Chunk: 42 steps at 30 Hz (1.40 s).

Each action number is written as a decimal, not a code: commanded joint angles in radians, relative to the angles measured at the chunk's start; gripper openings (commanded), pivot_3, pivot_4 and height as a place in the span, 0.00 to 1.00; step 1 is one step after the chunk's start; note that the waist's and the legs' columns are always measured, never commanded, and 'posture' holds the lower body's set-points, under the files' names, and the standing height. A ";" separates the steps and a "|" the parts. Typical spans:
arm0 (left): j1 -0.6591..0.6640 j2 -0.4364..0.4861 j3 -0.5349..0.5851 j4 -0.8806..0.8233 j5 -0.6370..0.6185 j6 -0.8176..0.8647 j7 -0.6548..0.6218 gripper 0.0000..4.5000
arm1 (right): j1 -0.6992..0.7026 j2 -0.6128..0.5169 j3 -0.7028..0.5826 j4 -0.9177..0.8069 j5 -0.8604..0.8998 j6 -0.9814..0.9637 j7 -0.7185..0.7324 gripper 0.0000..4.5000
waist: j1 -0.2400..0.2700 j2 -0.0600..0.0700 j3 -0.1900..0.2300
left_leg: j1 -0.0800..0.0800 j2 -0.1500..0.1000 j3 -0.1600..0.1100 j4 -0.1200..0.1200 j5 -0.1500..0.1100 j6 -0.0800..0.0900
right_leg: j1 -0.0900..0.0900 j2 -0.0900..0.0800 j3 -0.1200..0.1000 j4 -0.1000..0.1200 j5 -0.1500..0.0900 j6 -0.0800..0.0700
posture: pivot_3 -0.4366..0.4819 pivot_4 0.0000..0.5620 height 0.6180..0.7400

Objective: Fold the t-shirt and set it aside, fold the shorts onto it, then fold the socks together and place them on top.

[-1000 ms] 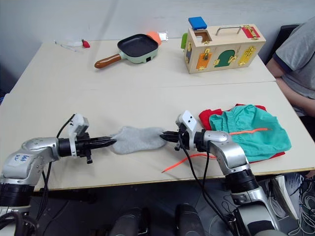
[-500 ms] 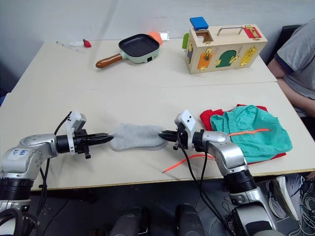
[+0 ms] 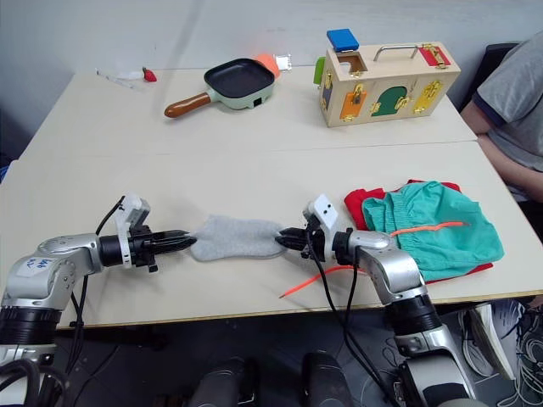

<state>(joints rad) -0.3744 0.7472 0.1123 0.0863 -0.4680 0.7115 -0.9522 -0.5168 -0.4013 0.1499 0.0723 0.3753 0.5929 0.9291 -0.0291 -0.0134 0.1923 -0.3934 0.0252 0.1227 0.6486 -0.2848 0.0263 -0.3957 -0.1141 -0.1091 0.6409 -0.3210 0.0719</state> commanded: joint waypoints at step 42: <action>-0.011 -0.247 -0.070 0.033 0.109 -0.499 0.004 0.00 | 0.002 -0.023 -0.233 -0.190 0.307 0.427 -0.221 0.36 | 0.002 0.000 0.000 | 0.002 0.001 -0.001 0.000 0.000 0.001 | 0.002 -0.001 -0.001 0.000 0.000 0.000 | 0.48 0.27 1.00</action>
<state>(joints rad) -0.3608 0.4986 0.0256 0.1109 -0.3393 0.2452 -0.9216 -0.4943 -0.3999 -0.0684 -0.0580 0.6296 0.8632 0.7600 -0.0275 -0.0137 0.1922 -0.3912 0.0256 0.1212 0.6487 -0.2844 0.0271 -0.3935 -0.1151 -0.1099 0.6411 -0.3210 0.0717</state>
